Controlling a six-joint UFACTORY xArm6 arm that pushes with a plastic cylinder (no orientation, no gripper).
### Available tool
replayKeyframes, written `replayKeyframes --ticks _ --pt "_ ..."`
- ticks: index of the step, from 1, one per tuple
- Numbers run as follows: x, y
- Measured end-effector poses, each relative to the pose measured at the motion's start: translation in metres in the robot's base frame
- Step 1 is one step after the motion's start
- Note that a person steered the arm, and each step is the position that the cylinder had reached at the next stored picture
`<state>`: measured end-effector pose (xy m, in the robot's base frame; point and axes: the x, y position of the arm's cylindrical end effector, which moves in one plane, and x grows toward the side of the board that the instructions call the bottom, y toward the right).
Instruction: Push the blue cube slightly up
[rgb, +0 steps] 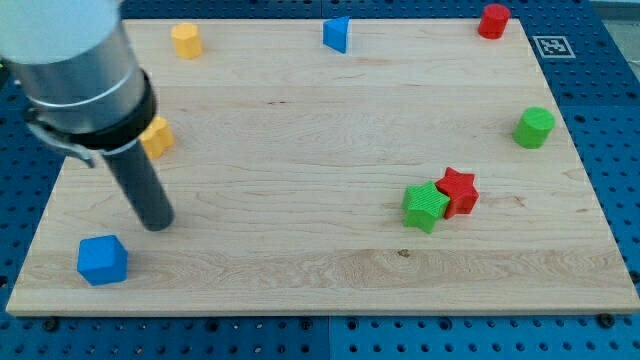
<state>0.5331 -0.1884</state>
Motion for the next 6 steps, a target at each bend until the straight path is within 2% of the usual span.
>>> replayKeyframes --ticks 2,3,4,5,6 --pt "0.013 -0.087" --pt "0.044 -0.095" --pt "0.081 -0.058" --pt "0.083 -0.052" --pt "0.062 -0.026"
